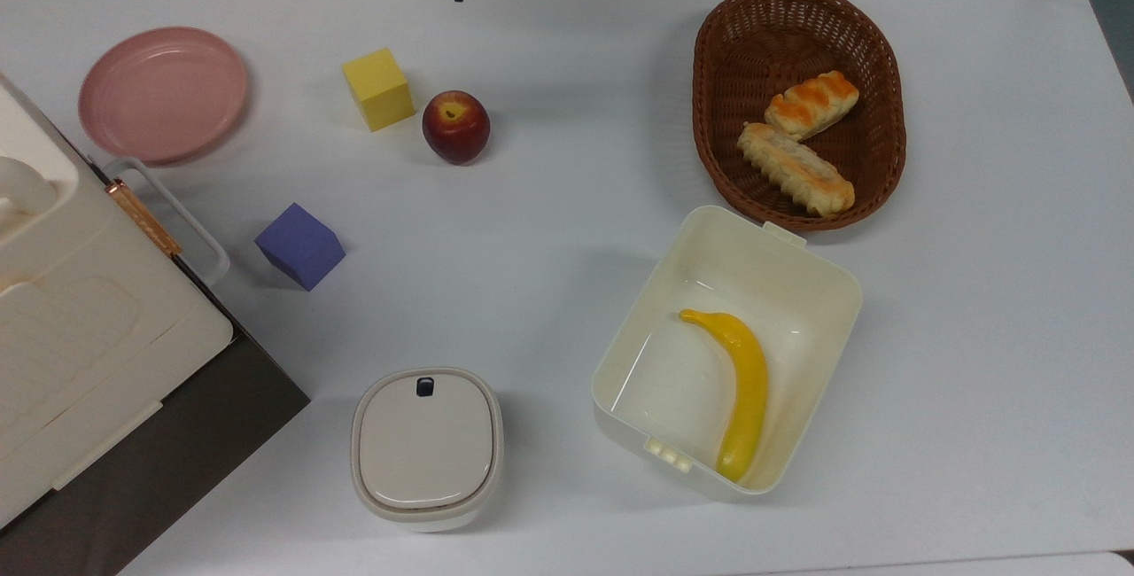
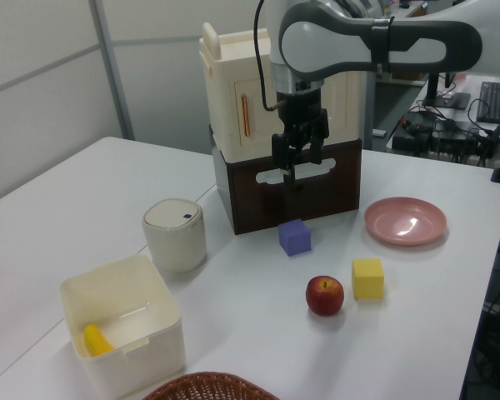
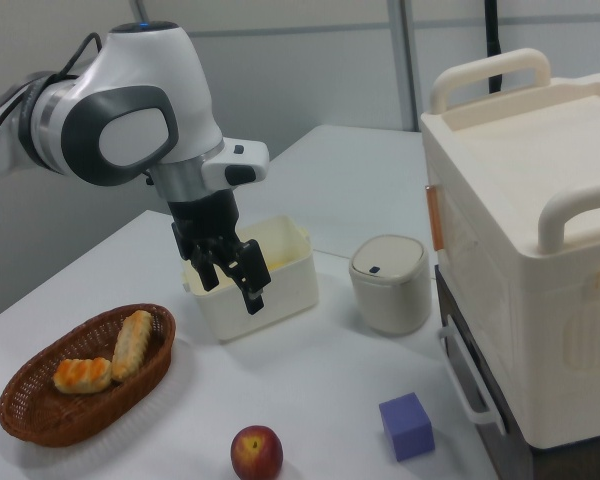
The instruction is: Put the bread on the table
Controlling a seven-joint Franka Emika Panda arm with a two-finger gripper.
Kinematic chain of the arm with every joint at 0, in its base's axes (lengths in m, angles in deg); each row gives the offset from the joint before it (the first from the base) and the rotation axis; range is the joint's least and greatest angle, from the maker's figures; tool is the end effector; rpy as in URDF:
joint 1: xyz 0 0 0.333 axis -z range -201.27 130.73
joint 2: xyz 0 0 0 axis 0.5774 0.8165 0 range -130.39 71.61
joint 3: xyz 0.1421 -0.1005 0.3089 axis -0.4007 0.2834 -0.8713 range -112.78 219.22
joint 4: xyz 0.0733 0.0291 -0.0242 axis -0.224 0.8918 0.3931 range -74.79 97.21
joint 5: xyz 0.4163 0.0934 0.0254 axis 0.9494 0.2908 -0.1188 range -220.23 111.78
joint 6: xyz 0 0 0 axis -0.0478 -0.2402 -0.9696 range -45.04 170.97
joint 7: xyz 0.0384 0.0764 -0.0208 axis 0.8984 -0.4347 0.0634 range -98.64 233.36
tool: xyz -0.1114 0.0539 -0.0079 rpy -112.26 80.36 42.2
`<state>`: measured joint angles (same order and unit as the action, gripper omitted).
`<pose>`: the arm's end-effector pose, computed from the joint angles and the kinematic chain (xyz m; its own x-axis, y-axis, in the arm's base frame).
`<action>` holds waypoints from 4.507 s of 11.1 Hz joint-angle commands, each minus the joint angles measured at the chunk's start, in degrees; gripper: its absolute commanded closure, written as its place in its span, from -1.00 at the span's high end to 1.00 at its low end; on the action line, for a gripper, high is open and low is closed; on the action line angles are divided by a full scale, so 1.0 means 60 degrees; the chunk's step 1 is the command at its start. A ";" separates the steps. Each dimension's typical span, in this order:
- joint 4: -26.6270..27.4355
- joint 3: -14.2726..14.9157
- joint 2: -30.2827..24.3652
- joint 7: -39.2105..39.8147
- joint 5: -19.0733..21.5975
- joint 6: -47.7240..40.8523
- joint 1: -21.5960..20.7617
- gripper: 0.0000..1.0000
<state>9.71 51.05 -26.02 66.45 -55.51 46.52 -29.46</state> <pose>0.6088 -0.0422 0.6249 0.9966 -0.0791 -0.0225 -0.0787 -0.9967 0.0205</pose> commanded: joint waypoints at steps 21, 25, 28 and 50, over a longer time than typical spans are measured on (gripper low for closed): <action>0.0382 -0.0063 0.0830 0.0123 0.0112 0.0419 -0.2152 1.00; 0.0441 -0.0063 0.1400 0.0137 0.0024 0.1179 -0.3325 1.00; 0.0456 -0.0063 0.2044 0.0064 -0.0414 0.1254 -0.4246 1.00; 0.0383 -0.0063 0.3939 -0.3480 -0.1500 0.4420 -0.6374 -0.08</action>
<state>11.28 50.24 1.20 48.63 -64.07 73.16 -66.92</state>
